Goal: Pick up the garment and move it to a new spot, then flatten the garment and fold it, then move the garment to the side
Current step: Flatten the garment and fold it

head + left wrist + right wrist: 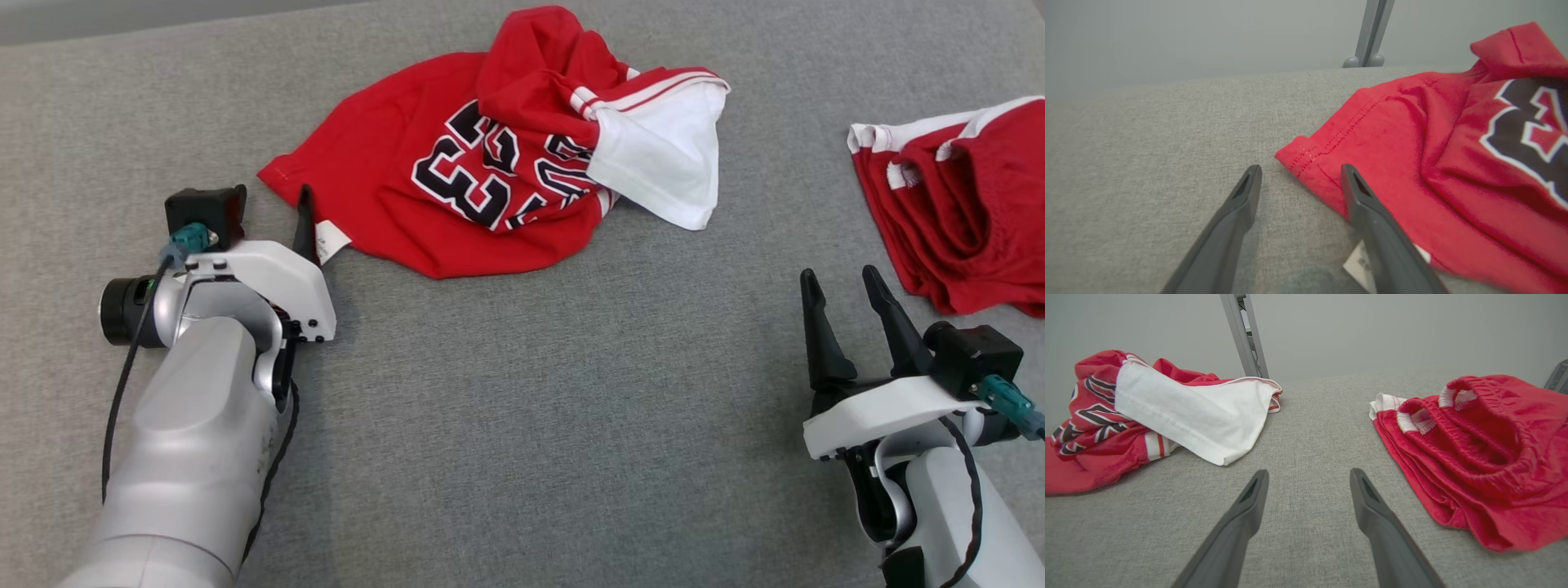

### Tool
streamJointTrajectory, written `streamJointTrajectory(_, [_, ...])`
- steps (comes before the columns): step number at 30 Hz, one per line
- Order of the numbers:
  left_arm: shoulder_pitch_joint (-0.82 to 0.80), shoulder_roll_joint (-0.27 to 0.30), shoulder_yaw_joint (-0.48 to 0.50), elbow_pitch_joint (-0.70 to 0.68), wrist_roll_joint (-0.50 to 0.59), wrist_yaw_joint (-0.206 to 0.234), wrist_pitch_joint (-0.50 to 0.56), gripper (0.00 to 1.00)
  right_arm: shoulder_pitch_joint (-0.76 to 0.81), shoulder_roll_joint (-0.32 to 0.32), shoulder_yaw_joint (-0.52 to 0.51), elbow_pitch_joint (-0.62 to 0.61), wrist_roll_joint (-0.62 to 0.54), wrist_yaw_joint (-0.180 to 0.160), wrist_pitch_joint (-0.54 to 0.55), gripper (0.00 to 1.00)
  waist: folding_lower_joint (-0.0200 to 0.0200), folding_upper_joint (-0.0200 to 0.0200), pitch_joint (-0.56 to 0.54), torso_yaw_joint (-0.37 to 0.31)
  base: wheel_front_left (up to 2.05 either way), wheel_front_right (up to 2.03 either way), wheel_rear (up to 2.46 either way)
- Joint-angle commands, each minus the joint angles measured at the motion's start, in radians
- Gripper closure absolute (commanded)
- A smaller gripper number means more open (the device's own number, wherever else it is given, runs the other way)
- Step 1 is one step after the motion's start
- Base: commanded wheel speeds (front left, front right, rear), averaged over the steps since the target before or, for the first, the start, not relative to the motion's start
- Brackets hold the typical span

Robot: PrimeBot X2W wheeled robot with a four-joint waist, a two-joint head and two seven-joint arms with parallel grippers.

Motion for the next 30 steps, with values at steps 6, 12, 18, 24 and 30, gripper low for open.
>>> streamJointTrajectory(6, [-0.081, 0.011, 0.009, 0.121, -0.024, -0.002, 0.017, 0.00, -0.020, 0.006, 0.003, -0.005, 0.009, 0.000, -0.005, 0.00, 0.0000, 0.0000, 0.030, -0.028, 0.00, 0.00, 0.00])
streamJointTrajectory(12, [-0.107, 0.010, -0.016, 0.161, -0.008, -0.021, -0.011, 1.00, -0.026, 0.009, -0.001, -0.001, 0.006, 0.000, -0.005, 0.00, 0.0000, 0.0000, 0.035, -0.025, 0.00, 0.00, 0.00])
streamJointTrajectory(18, [-0.073, 0.006, -0.011, 0.139, -0.023, -0.025, -0.035, 1.00, -0.004, 0.011, -0.005, 0.020, 0.008, 0.000, -0.005, 0.00, 0.0000, 0.0000, -0.016, -0.001, 0.00, 0.00, 0.00])
streamJointTrajectory(24, [0.109, -0.001, 0.036, -0.106, -0.025, -0.009, -0.035, 1.00, 0.049, 0.014, -0.008, 0.055, 0.017, 0.000, -0.005, 0.00, 0.0000, 0.0000, -0.125, 0.051, 0.00, 0.00, 0.00])
streamJointTrajectory(30, [0.339, -0.014, 0.050, -0.288, -0.025, -0.013, -0.036, 1.00, 0.115, 0.018, 0.000, 0.091, 0.025, 0.000, -0.005, 0.00, 0.0000, 0.0000, -0.243, 0.109, 0.00, 0.00, 0.00])
